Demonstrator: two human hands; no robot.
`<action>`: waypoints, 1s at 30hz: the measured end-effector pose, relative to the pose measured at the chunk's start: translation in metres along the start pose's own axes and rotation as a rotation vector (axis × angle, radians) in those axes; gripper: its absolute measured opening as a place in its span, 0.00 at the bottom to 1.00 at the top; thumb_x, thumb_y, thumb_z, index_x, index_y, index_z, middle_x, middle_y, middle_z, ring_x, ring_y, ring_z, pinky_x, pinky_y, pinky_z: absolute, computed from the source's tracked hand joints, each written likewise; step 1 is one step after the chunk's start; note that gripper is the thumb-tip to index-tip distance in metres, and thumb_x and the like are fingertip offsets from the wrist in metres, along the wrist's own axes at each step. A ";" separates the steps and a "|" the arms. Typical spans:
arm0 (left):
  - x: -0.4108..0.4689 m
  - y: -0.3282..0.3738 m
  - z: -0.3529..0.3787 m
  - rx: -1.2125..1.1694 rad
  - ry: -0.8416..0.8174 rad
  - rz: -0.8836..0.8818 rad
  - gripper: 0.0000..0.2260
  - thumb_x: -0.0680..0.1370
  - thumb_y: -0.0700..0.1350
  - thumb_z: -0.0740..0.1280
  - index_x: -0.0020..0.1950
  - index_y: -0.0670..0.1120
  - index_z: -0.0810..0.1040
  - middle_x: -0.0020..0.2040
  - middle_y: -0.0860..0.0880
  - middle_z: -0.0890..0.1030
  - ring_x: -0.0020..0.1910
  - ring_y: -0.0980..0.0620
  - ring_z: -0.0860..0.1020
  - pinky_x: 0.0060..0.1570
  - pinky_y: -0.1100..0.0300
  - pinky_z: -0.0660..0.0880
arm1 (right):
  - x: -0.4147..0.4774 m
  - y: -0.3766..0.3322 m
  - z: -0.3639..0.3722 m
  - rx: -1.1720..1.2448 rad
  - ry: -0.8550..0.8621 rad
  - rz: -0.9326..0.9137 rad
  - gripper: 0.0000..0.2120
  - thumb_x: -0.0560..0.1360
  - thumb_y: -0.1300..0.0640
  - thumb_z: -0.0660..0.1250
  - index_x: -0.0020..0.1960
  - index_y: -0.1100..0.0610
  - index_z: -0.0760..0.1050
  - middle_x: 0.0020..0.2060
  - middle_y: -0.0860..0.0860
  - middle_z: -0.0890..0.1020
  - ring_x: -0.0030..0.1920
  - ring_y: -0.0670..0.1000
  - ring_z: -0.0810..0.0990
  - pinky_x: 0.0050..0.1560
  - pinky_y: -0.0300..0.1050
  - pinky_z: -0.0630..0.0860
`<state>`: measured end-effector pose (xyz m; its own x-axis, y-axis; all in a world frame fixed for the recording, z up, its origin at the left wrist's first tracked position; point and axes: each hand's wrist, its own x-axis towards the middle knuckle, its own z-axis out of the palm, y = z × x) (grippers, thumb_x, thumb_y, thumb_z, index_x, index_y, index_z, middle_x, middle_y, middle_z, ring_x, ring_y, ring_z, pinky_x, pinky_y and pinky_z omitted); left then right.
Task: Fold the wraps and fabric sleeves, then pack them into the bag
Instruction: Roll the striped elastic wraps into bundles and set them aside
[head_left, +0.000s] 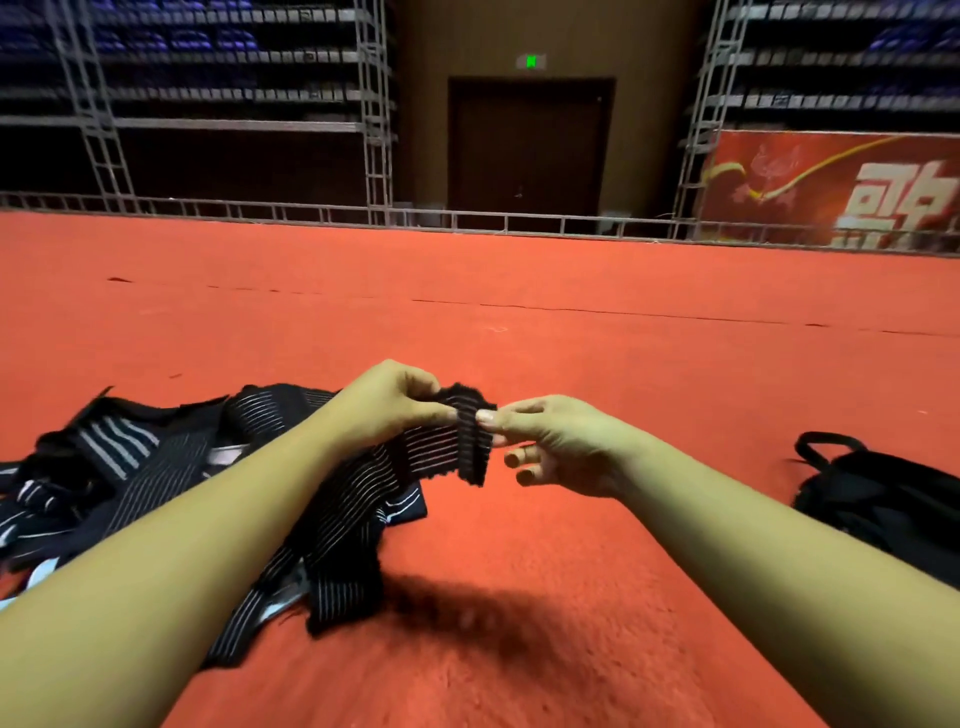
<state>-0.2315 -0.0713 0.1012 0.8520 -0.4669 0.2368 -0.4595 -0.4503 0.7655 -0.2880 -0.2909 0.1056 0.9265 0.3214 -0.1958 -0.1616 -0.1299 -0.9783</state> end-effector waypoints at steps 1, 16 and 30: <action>-0.001 -0.001 0.000 0.011 -0.010 -0.008 0.12 0.76 0.45 0.73 0.40 0.38 0.79 0.34 0.48 0.76 0.35 0.55 0.73 0.38 0.57 0.68 | -0.001 0.003 0.004 0.018 -0.036 0.003 0.06 0.74 0.54 0.73 0.44 0.54 0.77 0.42 0.51 0.79 0.34 0.48 0.72 0.35 0.42 0.68; 0.001 -0.052 0.001 0.466 -0.206 -0.227 0.13 0.71 0.54 0.75 0.46 0.46 0.80 0.45 0.46 0.83 0.47 0.49 0.82 0.51 0.49 0.75 | -0.026 -0.017 -0.056 -0.158 0.254 -0.127 0.07 0.77 0.65 0.68 0.43 0.58 0.72 0.32 0.56 0.81 0.31 0.52 0.83 0.32 0.44 0.80; 0.043 0.019 -0.012 0.289 0.305 0.046 0.07 0.75 0.41 0.73 0.38 0.44 0.78 0.30 0.53 0.75 0.31 0.58 0.69 0.35 0.61 0.65 | -0.033 -0.052 -0.086 0.056 0.562 -0.384 0.06 0.78 0.68 0.65 0.46 0.60 0.70 0.38 0.59 0.81 0.33 0.54 0.83 0.38 0.46 0.82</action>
<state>-0.2005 -0.0909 0.1329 0.8441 -0.2644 0.4664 -0.5133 -0.6497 0.5608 -0.2813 -0.3755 0.1691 0.9551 -0.2024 0.2165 0.2107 -0.0505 -0.9763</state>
